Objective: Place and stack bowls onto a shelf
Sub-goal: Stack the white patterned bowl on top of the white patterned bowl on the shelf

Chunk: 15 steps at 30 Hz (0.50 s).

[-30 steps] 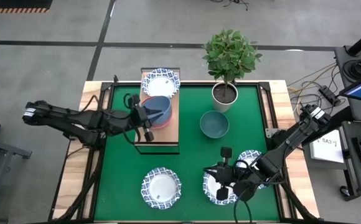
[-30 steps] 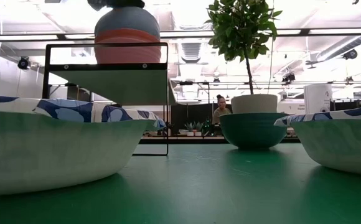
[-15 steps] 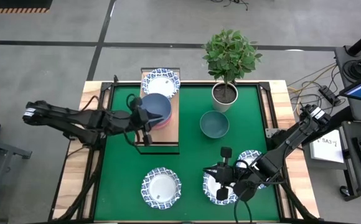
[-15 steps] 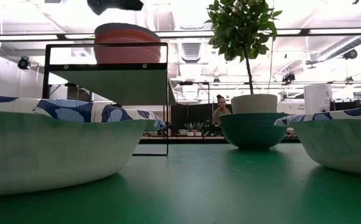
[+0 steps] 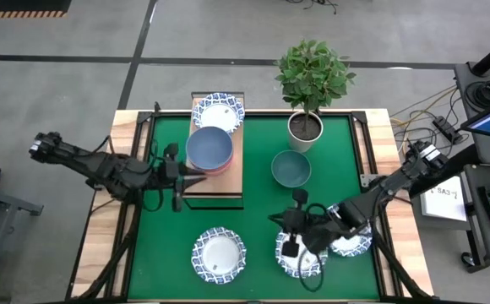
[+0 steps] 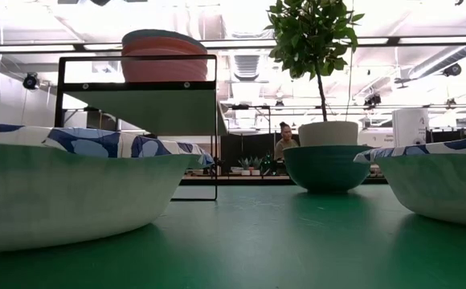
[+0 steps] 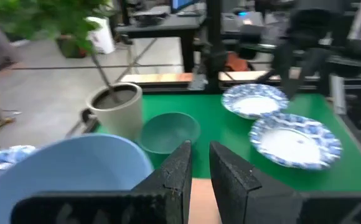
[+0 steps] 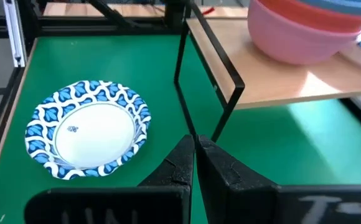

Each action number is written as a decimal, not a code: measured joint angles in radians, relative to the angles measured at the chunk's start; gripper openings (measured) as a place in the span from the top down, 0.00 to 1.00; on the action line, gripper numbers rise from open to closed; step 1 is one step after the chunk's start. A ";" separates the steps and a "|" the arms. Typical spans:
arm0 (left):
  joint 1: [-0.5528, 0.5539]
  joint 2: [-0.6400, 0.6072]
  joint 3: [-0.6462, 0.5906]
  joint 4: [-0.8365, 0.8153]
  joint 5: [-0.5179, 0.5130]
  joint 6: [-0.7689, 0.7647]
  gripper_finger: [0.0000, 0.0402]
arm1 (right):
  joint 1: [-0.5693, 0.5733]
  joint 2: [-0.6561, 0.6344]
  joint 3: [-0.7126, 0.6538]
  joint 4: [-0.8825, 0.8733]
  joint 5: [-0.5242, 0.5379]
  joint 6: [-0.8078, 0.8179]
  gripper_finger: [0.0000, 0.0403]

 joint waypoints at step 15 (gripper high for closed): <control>-0.217 0.036 -0.053 0.005 0.001 -0.035 0.91 | -0.167 0.001 0.000 -0.123 -0.513 0.239 0.98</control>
